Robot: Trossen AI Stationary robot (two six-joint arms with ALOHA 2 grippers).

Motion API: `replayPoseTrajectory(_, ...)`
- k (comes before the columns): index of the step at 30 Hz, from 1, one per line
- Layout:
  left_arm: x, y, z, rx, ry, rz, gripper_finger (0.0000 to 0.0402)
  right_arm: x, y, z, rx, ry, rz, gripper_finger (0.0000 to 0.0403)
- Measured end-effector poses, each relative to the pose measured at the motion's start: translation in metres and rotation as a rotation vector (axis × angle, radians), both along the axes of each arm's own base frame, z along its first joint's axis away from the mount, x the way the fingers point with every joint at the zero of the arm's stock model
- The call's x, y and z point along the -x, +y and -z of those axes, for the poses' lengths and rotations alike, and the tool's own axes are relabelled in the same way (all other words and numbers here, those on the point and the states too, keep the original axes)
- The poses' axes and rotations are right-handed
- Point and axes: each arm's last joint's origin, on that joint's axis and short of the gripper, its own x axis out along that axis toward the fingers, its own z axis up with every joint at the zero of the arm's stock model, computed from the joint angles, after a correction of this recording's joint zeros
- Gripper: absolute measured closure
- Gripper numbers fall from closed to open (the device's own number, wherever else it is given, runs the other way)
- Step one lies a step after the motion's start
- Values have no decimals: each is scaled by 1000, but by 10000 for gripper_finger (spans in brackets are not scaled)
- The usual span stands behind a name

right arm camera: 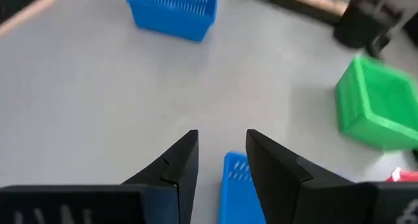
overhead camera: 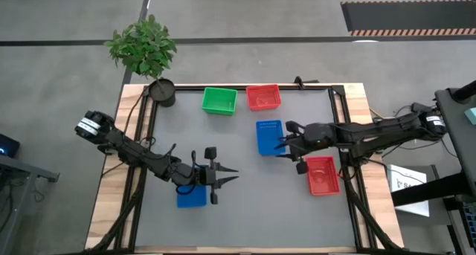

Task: Stack baskets by color
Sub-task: Stack the right blue bin on the blue bin

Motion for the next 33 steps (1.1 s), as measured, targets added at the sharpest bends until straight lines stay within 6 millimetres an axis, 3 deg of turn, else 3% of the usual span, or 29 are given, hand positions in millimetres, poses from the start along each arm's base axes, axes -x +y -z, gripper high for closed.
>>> replayPoseTrajectory(10,0,0,0,2,0,0,341,-21,1,14,6,326,8,271)
replayPoseTrajectory(14,0,0,0,6,-1,-1,341,-21,1,12,-1,465,24,268)
replayPoseTrajectory(18,-3,4,-2,14,-9,-16,341,-20,1,7,-34,498,62,274)
replayPoseTrajectory(24,-21,16,-8,38,-28,-66,341,-10,1,13,-77,453,95,284)
replayPoseTrajectory(28,-50,28,-3,49,-4,-34,341,-5,6,16,-65,266,39,288)
replayPoseTrajectory(33,-93,36,7,53,22,4,341,9,7,2,20,-9,-54,289)
